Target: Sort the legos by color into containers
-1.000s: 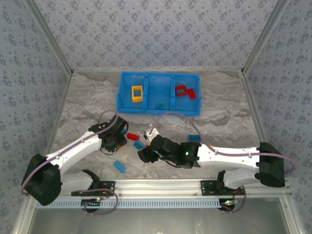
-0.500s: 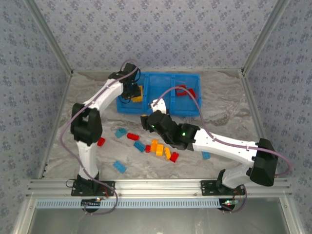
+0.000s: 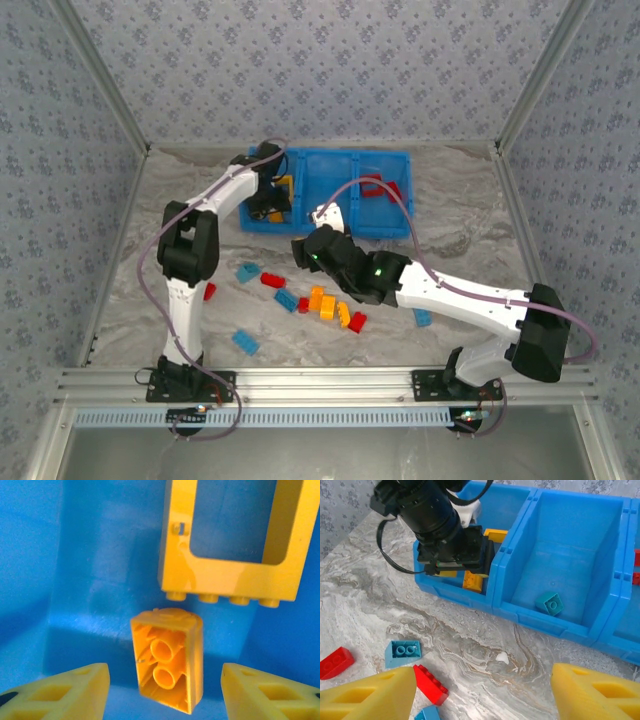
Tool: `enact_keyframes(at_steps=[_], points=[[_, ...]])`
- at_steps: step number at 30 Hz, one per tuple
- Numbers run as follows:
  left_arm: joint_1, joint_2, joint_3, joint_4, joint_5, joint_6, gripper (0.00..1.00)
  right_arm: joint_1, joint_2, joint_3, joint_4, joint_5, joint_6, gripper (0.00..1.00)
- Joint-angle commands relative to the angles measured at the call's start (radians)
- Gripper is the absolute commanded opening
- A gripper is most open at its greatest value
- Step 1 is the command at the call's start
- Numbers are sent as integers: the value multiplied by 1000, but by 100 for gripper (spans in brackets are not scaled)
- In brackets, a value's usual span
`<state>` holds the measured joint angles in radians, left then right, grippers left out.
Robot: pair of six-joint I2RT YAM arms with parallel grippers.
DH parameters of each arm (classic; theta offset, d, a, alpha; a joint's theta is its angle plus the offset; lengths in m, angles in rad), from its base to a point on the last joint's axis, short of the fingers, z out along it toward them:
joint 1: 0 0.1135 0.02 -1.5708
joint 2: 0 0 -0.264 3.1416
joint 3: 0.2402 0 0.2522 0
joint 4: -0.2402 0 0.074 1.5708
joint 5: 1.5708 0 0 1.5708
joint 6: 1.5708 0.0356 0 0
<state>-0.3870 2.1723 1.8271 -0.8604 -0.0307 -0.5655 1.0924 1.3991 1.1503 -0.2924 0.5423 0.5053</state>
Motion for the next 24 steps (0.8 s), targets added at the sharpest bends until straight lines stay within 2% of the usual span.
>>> enact_keyframes(at_steps=[1,6,8,12,15,17,20,24], points=[[-3,-162,6,-53,-12,-7,61,-8,-4,-9,-36,-44,-4,73],[-3,-457,-117,-105,-111,-65,62,1,110,33,-24,-231,-89,72],[-3,-621,-219,-131,-141,-86,64,24,217,113,-21,-342,-150,72],[-2,-944,-433,-199,-161,-121,67,33,444,298,-117,-445,-245,76],[-3,-1164,-579,-242,-112,-148,72,-11,605,438,-230,-503,-271,77],[-2,-1293,-662,-256,-34,-156,74,-26,703,531,-316,-501,-295,78],[-3,-1477,-771,-232,89,-173,77,-30,791,624,-398,-459,-325,78],[-3,-1619,-836,-261,160,-208,78,-38,852,692,-439,-457,-335,74]])
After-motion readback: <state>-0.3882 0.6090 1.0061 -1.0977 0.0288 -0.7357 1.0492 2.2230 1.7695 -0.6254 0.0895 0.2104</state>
